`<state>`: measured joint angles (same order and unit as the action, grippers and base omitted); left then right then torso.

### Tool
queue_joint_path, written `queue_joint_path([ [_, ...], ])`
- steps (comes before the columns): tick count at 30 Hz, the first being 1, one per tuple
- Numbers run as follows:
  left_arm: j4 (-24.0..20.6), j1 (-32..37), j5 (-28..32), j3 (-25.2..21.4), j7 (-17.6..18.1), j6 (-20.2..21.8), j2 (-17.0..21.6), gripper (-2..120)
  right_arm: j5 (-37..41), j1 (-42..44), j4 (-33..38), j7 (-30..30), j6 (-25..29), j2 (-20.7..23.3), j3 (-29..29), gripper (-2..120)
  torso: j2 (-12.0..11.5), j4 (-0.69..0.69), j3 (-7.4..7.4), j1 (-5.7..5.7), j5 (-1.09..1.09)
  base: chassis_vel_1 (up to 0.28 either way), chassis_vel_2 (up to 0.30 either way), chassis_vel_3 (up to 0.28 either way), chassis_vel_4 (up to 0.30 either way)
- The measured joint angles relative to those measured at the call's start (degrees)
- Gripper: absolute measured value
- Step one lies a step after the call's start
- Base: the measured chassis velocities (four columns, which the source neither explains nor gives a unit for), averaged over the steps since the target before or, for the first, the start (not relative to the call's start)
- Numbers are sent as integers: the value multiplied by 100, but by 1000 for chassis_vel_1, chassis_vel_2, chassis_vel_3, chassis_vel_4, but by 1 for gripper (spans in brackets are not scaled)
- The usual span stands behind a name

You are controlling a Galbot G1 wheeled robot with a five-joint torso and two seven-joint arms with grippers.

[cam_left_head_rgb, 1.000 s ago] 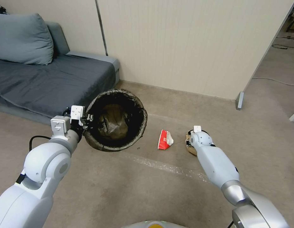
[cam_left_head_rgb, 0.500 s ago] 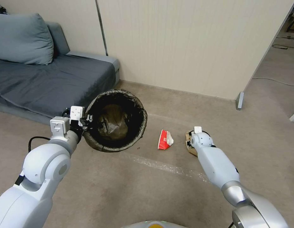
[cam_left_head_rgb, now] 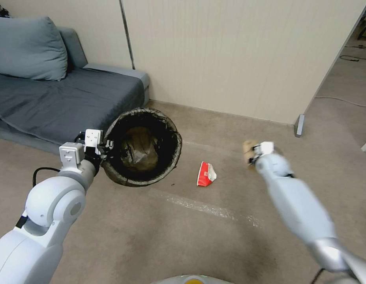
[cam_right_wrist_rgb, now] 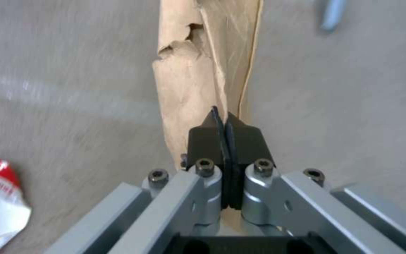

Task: Pick up the trash bin, then pick up the garbage from the floor and place it into the trash bin.

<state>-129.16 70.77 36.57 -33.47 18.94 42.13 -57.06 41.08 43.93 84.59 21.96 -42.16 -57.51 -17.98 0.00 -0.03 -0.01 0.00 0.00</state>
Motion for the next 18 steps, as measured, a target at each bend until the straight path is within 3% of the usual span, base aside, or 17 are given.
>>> queue_joint_path([
  [3, 72, -15, -69, 42, -11, 0, -72, 1, 525, 434, 1156, 176, 0, 566, -343, 0, 0, 0, 0, 0, 1, 0, 0, 0, 0],
  [4, 72, -15, -69, 42, -11, 0, -72, 1, 525, 434, 1156, 176, 0, 566, -343, 0, 0, 0, 0, 0, 1, 0, 0, 0, 0],
  [9, 96, -20, -92, 89, -16, 0, -120, 1, 1570, 717, 2644, 433, 0, 1268, -857, 0, 0, 4, 0, 0, 2, 0, 0, 0, 0],
  [11, 95, -20, -64, 90, -20, 0, -122, 1, 2389, 532, 3239, 693, 1, 1641, -913, 0, 0, 1, 0, 0, -1, 0, 0, 0, 0],
  [12, 95, -20, -64, 90, -20, 0, -122, 1, 2389, 532, 3239, 693, 1, 1641, -913, 0, 0, 1, 0, 0, -1, 0, 0, 0, 0],
  [14, 95, -8, -60, 91, -35, 0, -122, 1, 3422, 13, 3730, 1009, 2, 1890, -771, 0, 0, 2, 0, 0, -2, 0, 0, 0, 0],
  [15, 95, -8, -60, 91, -35, 0, -122, 1, 3422, 13, 3730, 1009, 2, 1890, -771, 0, 0, 2, 0, 0, -2, 0, 0, 0, 0],
  [17, 96, 24, -59, 96, -51, 0, -130, 1, 4376, -706, 4086, 1235, 3, 1952, -416, 0, 0, 6, 0, 0, -1, 0, 0, 0, 0],
  [18, 96, 24, -59, 96, -51, 0, -130, 1, 4376, -706, 4086, 1235, 3, 1952, -416, 0, 0, 6, 0, 0, -1, 0, 0, 0, 0],
])
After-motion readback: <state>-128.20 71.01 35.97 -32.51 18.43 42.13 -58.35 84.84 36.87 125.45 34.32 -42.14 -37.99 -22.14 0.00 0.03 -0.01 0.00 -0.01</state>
